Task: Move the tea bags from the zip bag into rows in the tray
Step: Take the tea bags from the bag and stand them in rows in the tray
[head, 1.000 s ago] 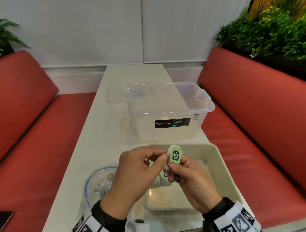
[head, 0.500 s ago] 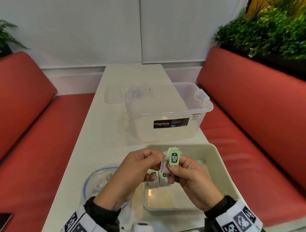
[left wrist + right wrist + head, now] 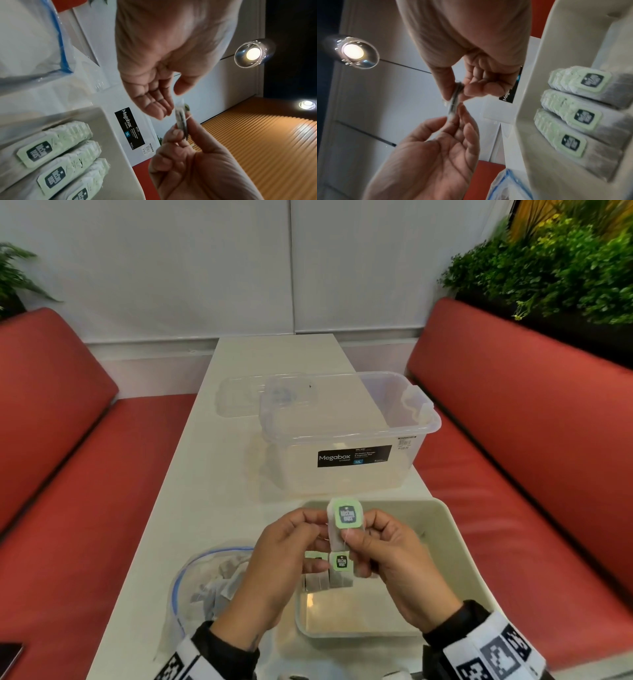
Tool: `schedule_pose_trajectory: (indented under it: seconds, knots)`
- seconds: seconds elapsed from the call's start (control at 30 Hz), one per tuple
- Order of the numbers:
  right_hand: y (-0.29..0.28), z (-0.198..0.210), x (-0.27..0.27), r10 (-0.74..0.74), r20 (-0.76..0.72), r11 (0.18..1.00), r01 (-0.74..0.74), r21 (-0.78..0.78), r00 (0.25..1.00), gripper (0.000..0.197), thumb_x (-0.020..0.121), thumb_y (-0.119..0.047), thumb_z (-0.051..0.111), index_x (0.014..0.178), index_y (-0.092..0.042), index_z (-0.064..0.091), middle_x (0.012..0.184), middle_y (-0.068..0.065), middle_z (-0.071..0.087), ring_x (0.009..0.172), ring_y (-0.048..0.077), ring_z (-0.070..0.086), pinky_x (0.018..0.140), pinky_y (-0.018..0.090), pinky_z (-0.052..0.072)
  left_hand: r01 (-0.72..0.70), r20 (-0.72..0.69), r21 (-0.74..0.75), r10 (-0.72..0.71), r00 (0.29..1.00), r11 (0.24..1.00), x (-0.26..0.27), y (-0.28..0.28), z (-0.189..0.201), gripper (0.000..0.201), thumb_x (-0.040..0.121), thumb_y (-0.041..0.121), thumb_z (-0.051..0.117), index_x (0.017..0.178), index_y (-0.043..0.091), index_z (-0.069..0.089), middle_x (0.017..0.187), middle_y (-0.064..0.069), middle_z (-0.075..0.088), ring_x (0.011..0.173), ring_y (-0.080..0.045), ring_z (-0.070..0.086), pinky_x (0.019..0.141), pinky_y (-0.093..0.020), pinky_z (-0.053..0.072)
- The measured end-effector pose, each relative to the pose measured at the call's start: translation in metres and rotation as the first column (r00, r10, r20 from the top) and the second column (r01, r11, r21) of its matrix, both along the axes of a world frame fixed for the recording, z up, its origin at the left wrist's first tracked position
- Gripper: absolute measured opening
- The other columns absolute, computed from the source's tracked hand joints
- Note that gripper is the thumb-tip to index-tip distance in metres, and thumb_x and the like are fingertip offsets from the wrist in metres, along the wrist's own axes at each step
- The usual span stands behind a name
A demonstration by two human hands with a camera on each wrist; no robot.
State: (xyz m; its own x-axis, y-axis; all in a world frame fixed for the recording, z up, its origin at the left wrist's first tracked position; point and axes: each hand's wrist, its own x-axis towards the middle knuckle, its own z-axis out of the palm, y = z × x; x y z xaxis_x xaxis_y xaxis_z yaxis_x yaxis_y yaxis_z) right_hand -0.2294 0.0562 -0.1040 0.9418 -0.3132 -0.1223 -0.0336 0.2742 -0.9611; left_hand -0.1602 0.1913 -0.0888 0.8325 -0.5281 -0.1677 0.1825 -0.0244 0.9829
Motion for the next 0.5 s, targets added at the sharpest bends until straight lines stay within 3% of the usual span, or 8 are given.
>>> schedule_pose_trajectory:
  seconds: [0.1,0.2,0.3,0.4,0.5]
  knots:
    - [-0.0042,0.0032,0.0011,0.004,-0.038,0.99,-0.009,-0.142,0.999,0.015,0.079,-0.002,0.069,0.072,-0.009,0.058,0.06,0.009,0.057,0.043,0.009,0.044,0.043,0.018,0.038,0.005,0.047,-0.053,-0.003,0.999,0.999,-0.001,0.0019,0.0009,0.018,0.083,0.033,0.064,0.092,0.018,0.069,0.085,-0.001,0.072,0.075,-0.011,0.067,0.064,-0.029,0.054]
    - [-0.0069,0.0072,0.0008,0.05,-0.054,0.978,-0.06,-0.201,0.997,0.015,0.074,-0.006,0.076,0.074,-0.011,0.061,0.064,0.011,0.058,0.047,0.01,0.046,0.045,0.019,0.04,-0.054,0.091,-0.045,0.058,0.994,0.998,0.0006,-0.0007,-0.0007,0.006,0.084,0.02,0.064,0.084,0.018,0.069,0.08,-0.003,0.072,0.07,-0.011,0.068,0.061,-0.028,0.056]
    - [-0.0102,0.0069,-0.0011,0.057,-0.038,0.983,-0.063,-0.17,0.998,0.021,0.065,-0.018,0.075,0.081,-0.012,0.064,0.068,0.007,0.06,0.052,0.012,0.051,0.05,0.021,0.043,-0.096,0.082,-0.076,0.102,0.991,0.992,0.0024,-0.0028,-0.0023,0.006,0.086,0.016,0.062,0.082,0.017,0.065,0.075,0.0,0.071,0.067,-0.011,0.067,0.056,-0.027,0.054]
    - [-0.0114,0.0051,-0.0028,0.029,0.013,0.993,-0.027,-0.113,1.0,0.012,0.075,-0.013,0.073,0.084,-0.01,0.066,0.069,0.008,0.063,0.052,0.014,0.054,0.053,0.02,0.045,-0.121,0.065,-0.12,0.129,0.989,0.985,0.0029,-0.0036,-0.0034,0.005,0.086,0.018,0.061,0.084,0.013,0.063,0.075,-0.001,0.071,0.066,-0.012,0.066,0.053,-0.025,0.052]
    - [-0.0107,0.0058,-0.0031,-0.001,0.034,0.985,0.007,-0.174,0.999,0.005,0.084,-0.004,0.064,0.086,-0.007,0.067,0.068,0.005,0.065,0.053,0.012,0.055,0.053,0.018,0.046,-0.128,0.07,-0.131,0.138,0.988,0.983,0.0024,-0.0056,-0.0048,0.005,0.088,0.017,0.059,0.086,0.013,0.062,0.076,-0.002,0.072,0.066,-0.011,0.065,0.054,-0.024,0.052]
